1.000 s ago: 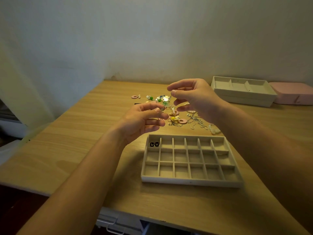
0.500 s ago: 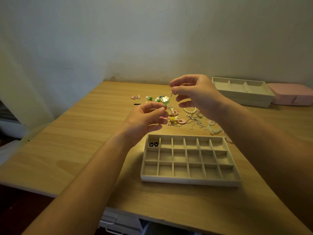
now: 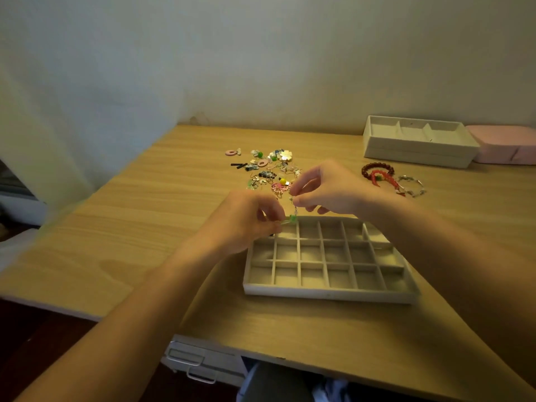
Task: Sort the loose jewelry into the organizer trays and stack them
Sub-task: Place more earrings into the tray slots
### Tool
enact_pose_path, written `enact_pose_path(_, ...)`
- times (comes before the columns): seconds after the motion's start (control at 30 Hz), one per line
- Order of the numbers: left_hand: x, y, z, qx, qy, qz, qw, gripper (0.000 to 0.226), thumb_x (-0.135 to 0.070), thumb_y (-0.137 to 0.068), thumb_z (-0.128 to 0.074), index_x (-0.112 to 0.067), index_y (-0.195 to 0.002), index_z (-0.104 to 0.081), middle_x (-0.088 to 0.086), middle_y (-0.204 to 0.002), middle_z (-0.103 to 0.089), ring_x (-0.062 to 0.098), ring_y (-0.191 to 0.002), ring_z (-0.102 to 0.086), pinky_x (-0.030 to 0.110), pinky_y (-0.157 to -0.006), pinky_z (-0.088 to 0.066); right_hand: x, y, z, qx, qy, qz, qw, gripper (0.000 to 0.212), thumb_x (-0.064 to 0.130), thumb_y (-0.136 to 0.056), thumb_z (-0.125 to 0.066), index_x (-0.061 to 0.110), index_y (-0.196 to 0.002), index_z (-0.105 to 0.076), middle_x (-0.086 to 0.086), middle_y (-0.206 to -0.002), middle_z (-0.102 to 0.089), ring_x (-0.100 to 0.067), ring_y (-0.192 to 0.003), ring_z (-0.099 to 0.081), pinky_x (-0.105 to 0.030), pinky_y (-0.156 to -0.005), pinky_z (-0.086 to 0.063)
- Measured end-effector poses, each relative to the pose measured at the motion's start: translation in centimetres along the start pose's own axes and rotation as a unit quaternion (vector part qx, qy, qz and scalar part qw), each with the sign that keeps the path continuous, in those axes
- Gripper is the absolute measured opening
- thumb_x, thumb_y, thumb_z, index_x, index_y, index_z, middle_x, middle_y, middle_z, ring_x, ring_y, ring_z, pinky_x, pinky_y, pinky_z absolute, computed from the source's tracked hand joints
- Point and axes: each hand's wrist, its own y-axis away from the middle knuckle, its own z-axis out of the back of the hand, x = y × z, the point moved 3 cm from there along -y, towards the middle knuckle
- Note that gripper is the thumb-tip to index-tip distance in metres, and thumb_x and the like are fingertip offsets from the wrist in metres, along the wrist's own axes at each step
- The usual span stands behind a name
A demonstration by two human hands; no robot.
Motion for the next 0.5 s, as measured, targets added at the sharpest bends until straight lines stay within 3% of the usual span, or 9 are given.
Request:
enact_pose_path(0.13, 0.1, -0.3, -0.3, 0.027, -0.015, 0.004, 1.0, 0.019, -0.015, -0.078, -0.085, -0.031, -0.081, -0.075, -0.011, -0.079, -0.071, 0.008, -0.072, -0.064, 0.026, -0.069, -0.054, -0.4, -0.1, -0.6, 0.004, 0.02, 0.016, 1.0, 0.016, 0.016, -0.088, -0.079, 0.016, -0.104, -0.078, 0.002, -0.089, -0.076, -0.01, -0.075, -0.071, -0.021, -0.06, -0.055)
enact_pose_path(0.33, 0.3, -0.3, -0.3, 0.043, -0.059, -0.022, 0.997, 0.018, -0.012, -0.082, -0.081, -0.029, -0.088, -0.079, -0.015, -0.081, -0.07, 0.002, -0.073, -0.063, 0.022, -0.07, -0.051, -0.7, -0.7, -1.0, 0.004, 0.028, 0.021, 0.999, 0.015, 0.017, -0.086, -0.08, 0.018, -0.101, -0.078, 0.002, -0.087, -0.076, -0.014, -0.078, -0.074, -0.026, -0.066, -0.058)
enact_pose_path(0.5, -1.0, 0.0, -0.3, 0.037, -0.153, -0.06, 0.986, 0.019, -0.02, -0.084, -0.078, -0.034, -0.097, -0.077, -0.019, -0.082, -0.063, 0.002, -0.073, -0.057, 0.027, -0.07, -0.051, -0.7, -0.8, -1.0, 0.001, 0.029, 0.031, 0.999, 0.015, 0.017, -0.085, -0.081, 0.018, -0.1, -0.078, 0.004, -0.083, -0.076, -0.011, -0.074, -0.072, -0.023, -0.064, -0.056)
